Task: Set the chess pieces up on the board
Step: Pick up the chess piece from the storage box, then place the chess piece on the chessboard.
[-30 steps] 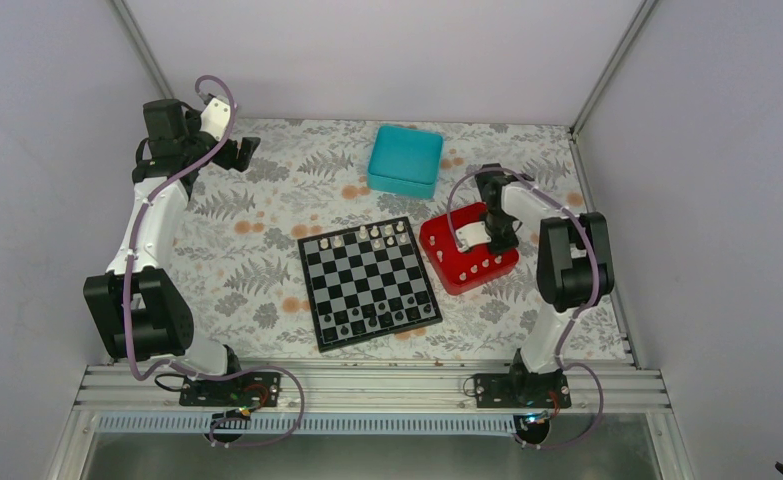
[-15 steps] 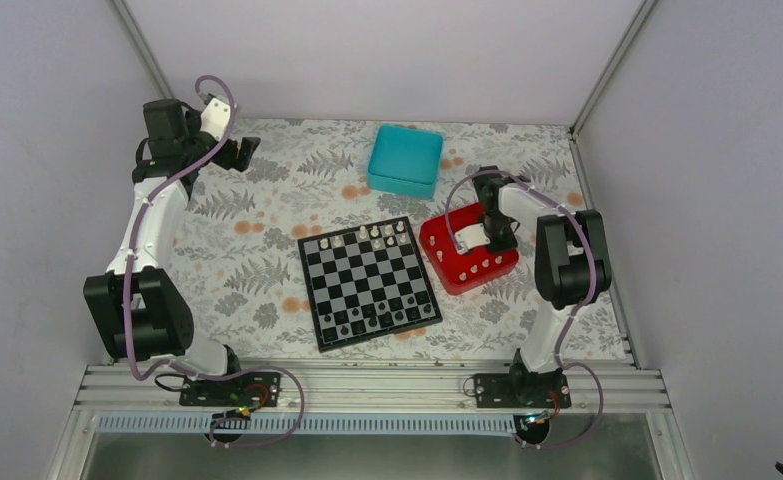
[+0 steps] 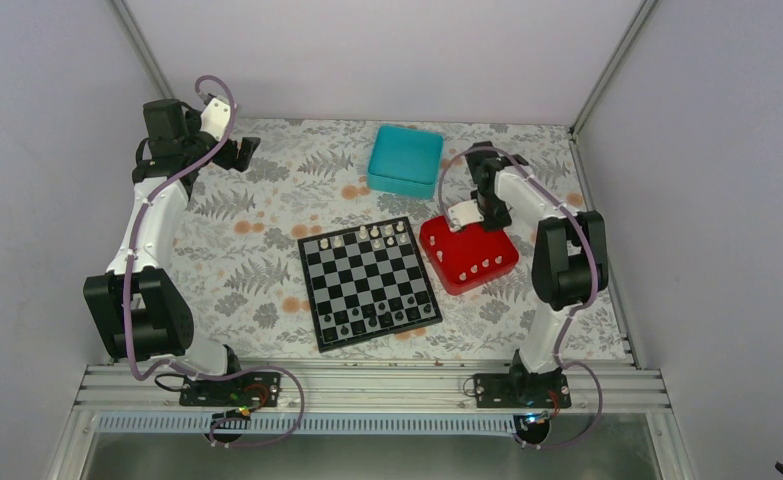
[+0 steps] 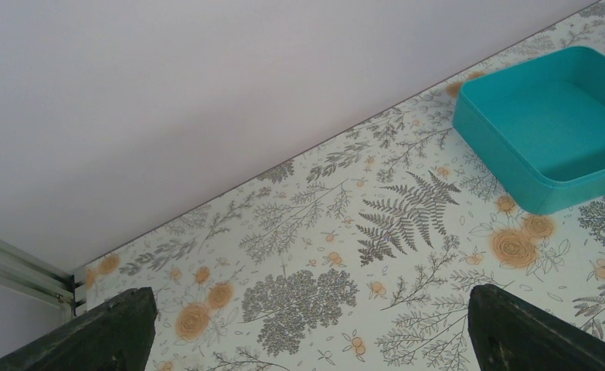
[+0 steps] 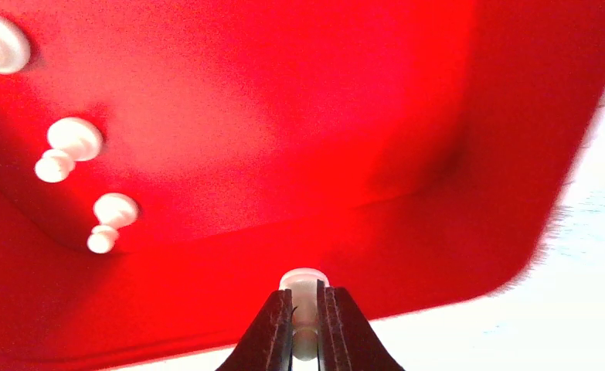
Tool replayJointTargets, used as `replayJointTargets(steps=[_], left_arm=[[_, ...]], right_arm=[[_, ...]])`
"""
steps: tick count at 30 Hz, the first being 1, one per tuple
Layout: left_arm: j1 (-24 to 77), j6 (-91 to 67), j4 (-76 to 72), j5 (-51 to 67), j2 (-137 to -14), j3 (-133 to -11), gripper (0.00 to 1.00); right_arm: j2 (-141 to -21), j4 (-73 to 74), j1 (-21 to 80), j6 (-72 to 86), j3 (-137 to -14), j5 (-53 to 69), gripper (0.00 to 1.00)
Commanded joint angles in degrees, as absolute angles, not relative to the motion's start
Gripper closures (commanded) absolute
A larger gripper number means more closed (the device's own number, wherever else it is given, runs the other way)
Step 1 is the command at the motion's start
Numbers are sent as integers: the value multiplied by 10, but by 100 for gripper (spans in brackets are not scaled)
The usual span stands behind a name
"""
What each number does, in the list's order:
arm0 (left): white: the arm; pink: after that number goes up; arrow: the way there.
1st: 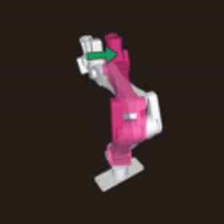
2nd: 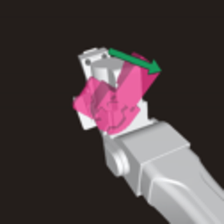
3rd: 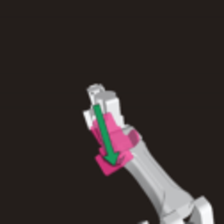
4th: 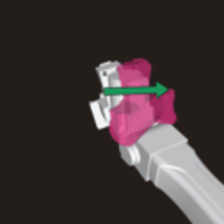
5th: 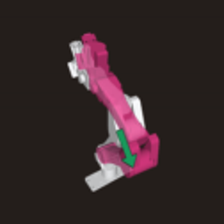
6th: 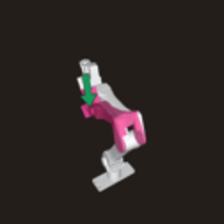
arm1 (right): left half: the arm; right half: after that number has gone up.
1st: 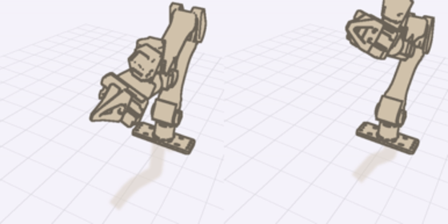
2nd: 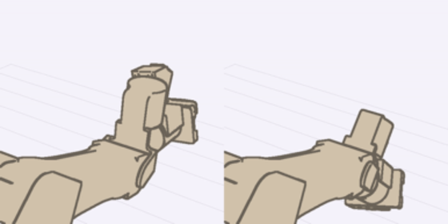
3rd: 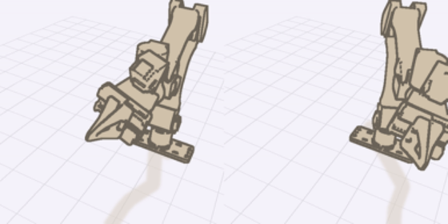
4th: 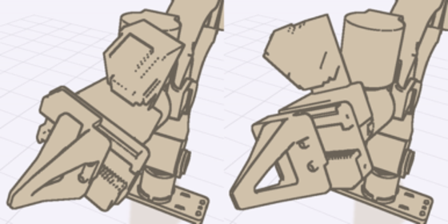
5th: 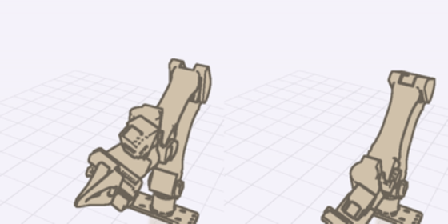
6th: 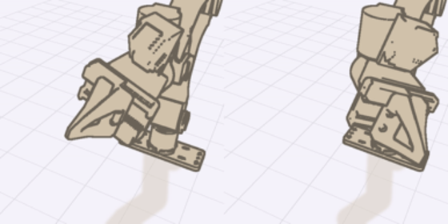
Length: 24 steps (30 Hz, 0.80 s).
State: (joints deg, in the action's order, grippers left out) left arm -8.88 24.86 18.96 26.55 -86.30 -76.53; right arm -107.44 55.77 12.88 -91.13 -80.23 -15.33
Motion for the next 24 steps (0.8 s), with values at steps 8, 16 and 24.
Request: replayJointTargets(steps=[8, 16, 24], left_arm=[[-91, 253, 190, 279, -865, -769, 0], [-91, 251, 191, 290, -861, -769, 0], [-91, 251, 192, 289, -857, -767, 0]], right_arm=[[-1064, 637, 256, -868, -952, -161, 92], [-1115, 632, 400, -840, -1003, -120, 92], [-1196, 615, 470, -827, -1049, -68, 92]])
